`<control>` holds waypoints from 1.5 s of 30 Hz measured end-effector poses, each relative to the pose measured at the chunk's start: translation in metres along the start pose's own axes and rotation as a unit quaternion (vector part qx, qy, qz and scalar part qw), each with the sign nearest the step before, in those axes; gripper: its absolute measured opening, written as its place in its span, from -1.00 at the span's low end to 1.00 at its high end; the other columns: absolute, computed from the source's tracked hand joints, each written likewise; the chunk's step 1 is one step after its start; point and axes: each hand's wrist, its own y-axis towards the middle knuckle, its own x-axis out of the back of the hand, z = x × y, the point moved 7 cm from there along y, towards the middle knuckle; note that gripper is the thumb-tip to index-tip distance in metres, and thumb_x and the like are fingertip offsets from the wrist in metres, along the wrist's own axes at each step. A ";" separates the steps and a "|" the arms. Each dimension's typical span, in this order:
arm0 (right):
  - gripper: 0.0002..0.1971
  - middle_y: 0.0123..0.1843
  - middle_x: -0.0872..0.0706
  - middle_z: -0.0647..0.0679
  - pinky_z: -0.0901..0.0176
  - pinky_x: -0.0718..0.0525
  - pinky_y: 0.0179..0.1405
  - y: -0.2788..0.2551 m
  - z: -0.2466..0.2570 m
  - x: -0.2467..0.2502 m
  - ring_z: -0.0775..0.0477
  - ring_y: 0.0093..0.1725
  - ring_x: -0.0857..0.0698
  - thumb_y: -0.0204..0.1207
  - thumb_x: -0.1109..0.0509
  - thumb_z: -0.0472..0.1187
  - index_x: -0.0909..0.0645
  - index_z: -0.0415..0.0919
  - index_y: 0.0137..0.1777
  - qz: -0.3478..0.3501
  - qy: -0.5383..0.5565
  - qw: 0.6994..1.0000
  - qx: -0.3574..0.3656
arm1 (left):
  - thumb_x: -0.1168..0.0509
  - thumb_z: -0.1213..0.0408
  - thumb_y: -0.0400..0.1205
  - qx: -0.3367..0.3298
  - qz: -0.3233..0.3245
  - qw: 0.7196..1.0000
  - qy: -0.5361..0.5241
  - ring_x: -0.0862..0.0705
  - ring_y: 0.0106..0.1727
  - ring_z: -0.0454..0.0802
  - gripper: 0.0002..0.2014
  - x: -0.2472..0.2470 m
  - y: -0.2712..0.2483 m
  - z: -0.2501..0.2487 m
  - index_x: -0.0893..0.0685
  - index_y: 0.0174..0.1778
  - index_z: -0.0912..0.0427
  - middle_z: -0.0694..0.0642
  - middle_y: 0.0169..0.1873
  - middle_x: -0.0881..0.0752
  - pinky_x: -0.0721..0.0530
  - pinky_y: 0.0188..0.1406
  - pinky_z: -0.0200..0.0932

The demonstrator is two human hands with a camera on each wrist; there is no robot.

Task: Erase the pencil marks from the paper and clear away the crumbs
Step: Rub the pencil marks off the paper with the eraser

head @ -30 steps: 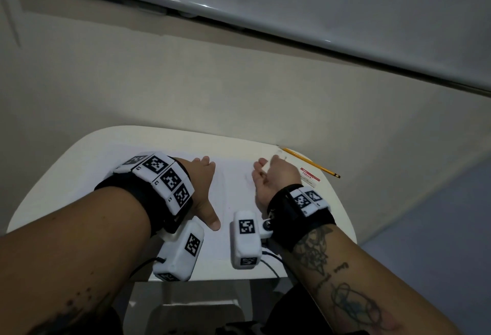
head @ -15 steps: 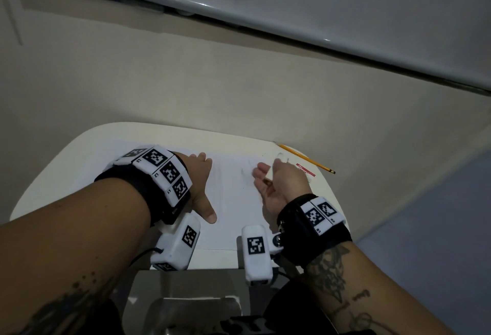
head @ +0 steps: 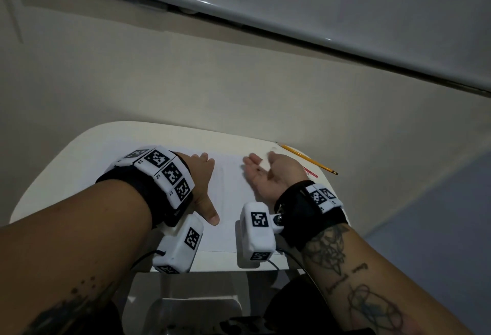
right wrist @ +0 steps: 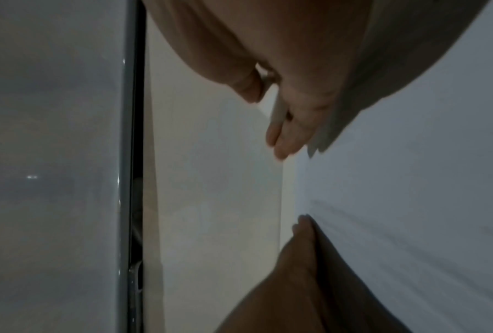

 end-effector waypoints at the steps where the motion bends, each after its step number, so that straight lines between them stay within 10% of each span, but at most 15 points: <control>1: -0.63 0.06 -0.72 -0.31 -0.02 -0.63 0.37 -0.005 -0.009 -0.010 -0.20 0.07 -0.73 0.79 -0.13 -0.08 -0.53 -0.40 0.30 0.033 -0.009 0.999 -0.031 | -0.48 -0.49 0.18 0.000 -0.002 1.000 0.000 -0.13 0.70 0.14 0.39 0.000 0.001 0.000 0.06 0.71 0.26 0.22 0.71 -0.03 -0.27 0.61 0.19; 6: -0.59 0.31 -0.66 -0.33 -0.06 -0.67 0.21 0.006 -0.027 -0.029 -0.23 0.01 -0.75 0.82 -0.04 -0.14 -0.32 -0.24 0.60 0.059 -0.049 0.997 -0.014 | -0.47 -0.49 0.18 0.001 -0.002 1.000 0.000 -0.06 0.72 0.12 0.40 -0.004 0.001 0.000 0.09 0.71 0.23 0.20 0.73 0.07 -0.22 0.62 0.19; 11: -0.56 0.55 -0.51 -0.30 0.05 -0.52 0.43 0.027 0.019 -0.006 -0.22 0.51 -0.54 0.78 -0.02 -0.20 -0.36 -0.40 0.57 -0.047 -0.017 0.992 0.116 | -0.48 -0.46 0.21 -0.005 -0.005 1.000 0.001 -0.10 0.71 0.15 0.38 -0.002 -0.001 -0.001 0.08 0.70 0.27 0.21 0.72 0.05 -0.27 0.60 0.21; 17: -0.60 0.12 -0.64 -0.29 -0.05 -0.60 0.34 0.023 -0.017 -0.033 -0.23 0.30 -0.68 0.82 -0.03 -0.16 -0.33 -0.22 0.60 0.032 -0.011 0.999 0.031 | -0.47 -0.48 0.18 -0.003 0.003 1.000 0.008 -0.03 0.72 0.13 0.44 -0.002 0.001 -0.001 0.18 0.71 0.26 0.23 0.72 0.12 -0.21 0.63 0.19; 23: -0.57 0.03 -0.62 -0.13 0.14 -0.57 0.31 0.028 0.027 0.010 0.01 -0.20 -0.61 0.79 -0.01 -0.23 -0.34 -0.34 0.60 -0.062 -0.024 0.994 0.091 | -0.47 -0.46 0.23 0.001 0.004 1.000 -0.002 -0.06 0.72 0.11 0.39 -0.001 -0.003 -0.001 0.14 0.72 0.25 0.19 0.73 0.09 -0.24 0.62 0.20; 27: -0.58 0.11 -0.68 -0.33 -0.03 -0.74 0.08 0.013 0.012 0.012 -0.25 0.22 -0.72 0.79 -0.12 -0.15 -0.40 -0.36 0.55 -0.016 0.007 1.000 0.018 | -0.47 -0.45 0.24 -0.001 0.005 1.000 0.000 -0.10 0.71 0.12 0.37 0.001 -0.004 -0.002 0.11 0.71 0.26 0.19 0.72 0.03 -0.25 0.61 0.19; 34: -0.61 0.00 -0.73 -0.25 -0.03 -0.71 0.02 -0.005 0.010 0.030 -0.19 -0.09 -0.76 0.82 -0.03 -0.17 -0.35 -0.25 0.58 -0.029 -0.078 0.995 0.049 | -0.49 -0.45 0.23 0.009 0.007 1.000 0.006 -0.26 0.64 0.18 0.29 0.000 -0.002 -0.002 -0.06 0.66 0.29 0.24 0.66 -0.17 -0.37 0.53 0.23; 38: -0.58 -0.06 -0.77 -0.34 -0.03 -0.72 0.22 -0.022 0.014 0.031 -0.25 -0.01 -0.75 0.79 -0.13 -0.08 -0.61 -0.47 0.22 0.010 -0.080 0.997 -0.001 | -0.48 -0.45 0.23 0.011 0.024 1.000 0.015 -0.31 0.62 0.21 0.23 0.001 -0.001 -0.003 -0.14 0.63 0.24 0.25 0.64 -0.22 -0.38 0.51 0.23; 45: -0.66 -0.02 -0.76 -0.29 0.04 -0.82 -0.32 -0.026 0.012 0.045 -0.20 -0.11 -0.80 0.80 -0.12 -0.16 -0.53 -0.44 0.31 -0.021 -0.146 0.989 0.022 | -0.55 -0.25 0.35 -0.010 0.080 0.996 0.032 -0.52 0.05 0.07 -0.21 0.013 0.001 -0.027 -0.40 0.26 0.20 0.06 0.03 -0.52 -0.48 -0.08 -0.06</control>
